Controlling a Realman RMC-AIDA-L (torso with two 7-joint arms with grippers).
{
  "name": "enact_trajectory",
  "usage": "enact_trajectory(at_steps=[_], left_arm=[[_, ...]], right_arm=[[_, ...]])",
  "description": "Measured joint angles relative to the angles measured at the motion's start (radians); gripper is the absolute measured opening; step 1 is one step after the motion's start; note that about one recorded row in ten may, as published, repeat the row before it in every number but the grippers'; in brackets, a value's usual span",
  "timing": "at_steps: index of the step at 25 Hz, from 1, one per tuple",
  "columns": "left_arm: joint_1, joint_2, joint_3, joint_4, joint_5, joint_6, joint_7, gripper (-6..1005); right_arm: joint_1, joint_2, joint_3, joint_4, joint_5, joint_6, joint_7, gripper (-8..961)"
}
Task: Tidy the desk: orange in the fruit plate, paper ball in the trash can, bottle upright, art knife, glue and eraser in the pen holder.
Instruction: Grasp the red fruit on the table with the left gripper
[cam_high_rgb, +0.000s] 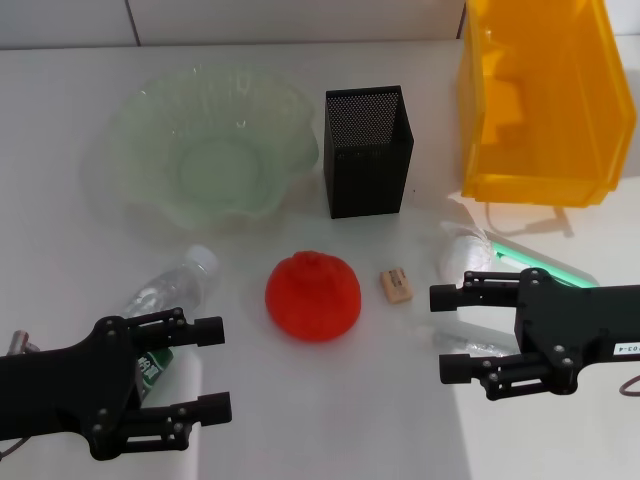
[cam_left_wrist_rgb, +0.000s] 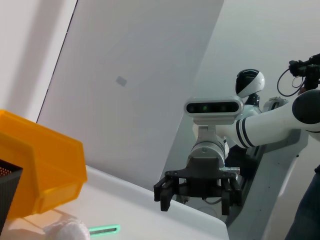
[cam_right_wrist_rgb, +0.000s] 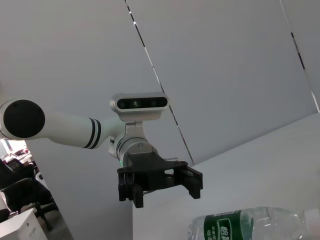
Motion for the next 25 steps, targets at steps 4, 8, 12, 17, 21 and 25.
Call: enact_trajectory(at_steps=[4, 8, 12, 17, 21, 25], left_arm=[[0.000, 0.000, 0.000, 0.000, 0.000, 0.001, 0.000, 764], [0.000, 0.000, 0.000, 0.000, 0.000, 0.001, -0.002, 757], [-0.001, 0.000, 0.000, 0.000, 0.000, 0.001, -0.003, 751], [-0.001, 0.000, 0.000, 0.000, 0.000, 0.000, -0.003, 743], [-0.002, -0.001, 0.000, 0.000, 0.000, 0.000, -0.003, 737], [-0.002, -0.002, -0.001, 0.000, 0.000, 0.000, -0.003, 730]], right_arm=[[0.000, 0.000, 0.000, 0.000, 0.000, 0.000, 0.000, 789], [0.001, 0.000, 0.000, 0.000, 0.000, 0.000, 0.000, 789], [0.001, 0.000, 0.000, 0.000, 0.000, 0.000, 0.000, 788], [0.000, 0.000, 0.000, 0.000, 0.000, 0.001, 0.000, 788], [0.000, 0.000, 0.000, 0.000, 0.000, 0.002, 0.000, 788], [0.000, 0.000, 0.000, 0.000, 0.000, 0.002, 0.000, 788]])
